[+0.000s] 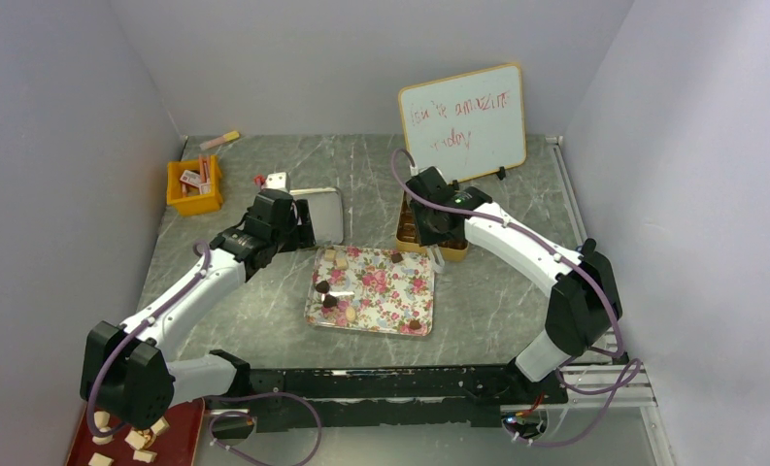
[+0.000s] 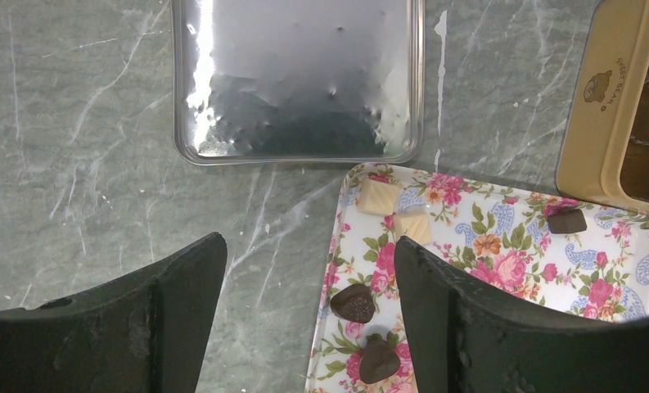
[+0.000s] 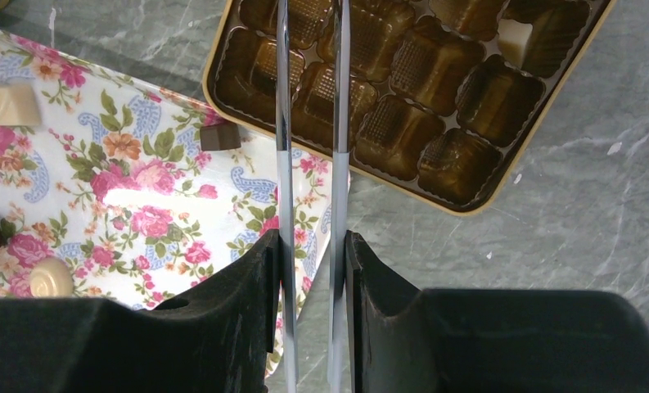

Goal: Pack the chocolate
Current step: Place the fake chocolate in the packing box, then adjust the fake chocolate on the plate.

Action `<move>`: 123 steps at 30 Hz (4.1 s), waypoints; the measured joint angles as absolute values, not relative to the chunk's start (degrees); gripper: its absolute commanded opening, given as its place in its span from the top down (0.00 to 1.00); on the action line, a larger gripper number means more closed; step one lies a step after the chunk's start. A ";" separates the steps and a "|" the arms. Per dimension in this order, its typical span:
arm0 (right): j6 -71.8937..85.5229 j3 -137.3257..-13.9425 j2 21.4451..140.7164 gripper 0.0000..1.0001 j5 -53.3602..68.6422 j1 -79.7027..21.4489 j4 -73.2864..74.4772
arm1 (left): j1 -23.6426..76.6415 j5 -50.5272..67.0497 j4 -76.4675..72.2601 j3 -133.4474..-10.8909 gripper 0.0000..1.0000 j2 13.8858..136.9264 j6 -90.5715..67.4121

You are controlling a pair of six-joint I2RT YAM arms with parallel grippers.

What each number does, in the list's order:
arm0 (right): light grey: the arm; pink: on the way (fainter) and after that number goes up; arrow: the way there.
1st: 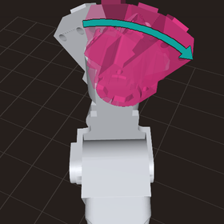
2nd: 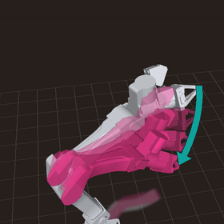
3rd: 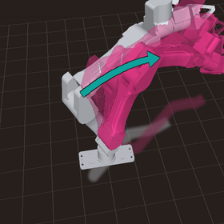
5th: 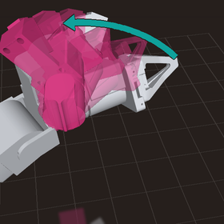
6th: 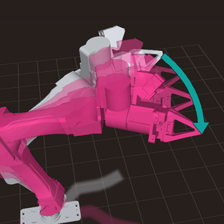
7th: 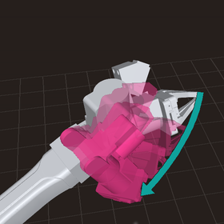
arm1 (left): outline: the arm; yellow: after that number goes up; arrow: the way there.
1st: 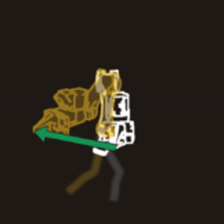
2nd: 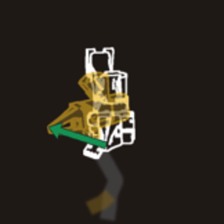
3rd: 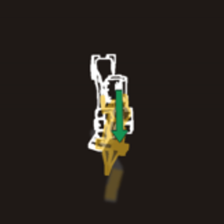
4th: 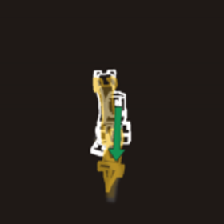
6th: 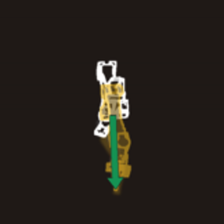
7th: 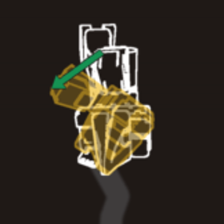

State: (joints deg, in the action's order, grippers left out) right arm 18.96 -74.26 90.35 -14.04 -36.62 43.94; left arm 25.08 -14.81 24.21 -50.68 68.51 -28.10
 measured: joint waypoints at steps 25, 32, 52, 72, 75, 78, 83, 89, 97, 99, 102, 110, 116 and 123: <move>18.37 -74.17 90.35 0.67 -12.91 -35.70 43.42 | 25.04 -14.68 23.79 -50.68 0.20 69.10 -28.10; 18.17 -74.17 90.35 0.61 -12.91 -35.59 43.42 | 25.04 -14.66 23.70 -50.68 0.20 69.12 -28.10; 16.80 -74.19 89.97 0.78 -12.91 -35.40 43.57 | 25.04 -14.63 23.42 -50.68 0.21 69.23 -28.12; 16.12 -76.09 81.58 0.80 -8.45 -47.51 46.94 | 25.04 -14.20 23.51 -49.69 0.21 69.25 -29.17; 17.21 -75.66 82.26 0.78 -7.92 -51.20 46.41 | 25.04 -14.20 23.51 -49.60 0.21 69.21 -29.41; 18.24 -74.98 83.85 0.76 -7.35 -53.28 46.04 | 25.04 -14.22 23.66 -49.60 0.21 68.93 -29.43; 19.40 -74.00 87.42 0.72 -7.03 -55.75 44.91 | 25.04 -14.28 24.34 -49.45 0.20 67.77 -29.41; 20.62 -72.23 88.84 0.66 -6.85 -57.84 43.79 | 25.04 -14.44 24.75 -49.41 0.20 66.78 -29.41; 22.22 -70.98 90.89 0.60 -6.81 -60.07 42.33 | 25.04 -14.44 24.97 -48.53 0.20 65.82 -29.39; 22.55 -70.63 91.26 0.59 -6.83 -60.45 41.95 | 25.04 -14.44 25.12 -48.40 0.20 65.56 -29.39; 22.83 -70.61 92.07 0.59 -6.87 -60.90 41.67 | 25.04 -14.46 25.15 -48.31 0.20 65.36 -29.39; 23.20 -71.05 96.25 0.58 -7.42 -61.43 40.64 | 24.97 -14.46 25.15 -48.16 0.20 65.36 -29.19; 23.22 -73.97 100.05 0.58 -8.91 -61.49 40.66 | 24.93 -14.50 25.17 -48.16 0.20 65.34 -29.10; 23.40 -77.38 103.00 0.58 -10.70 -61.56 40.66 | 24.64 -14.52 25.17 -48.16 0.20 65.34 -28.18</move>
State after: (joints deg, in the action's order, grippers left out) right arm 23.40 -77.38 103.00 -10.70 -61.56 40.66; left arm 24.64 -14.52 25.17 -48.16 65.34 -28.18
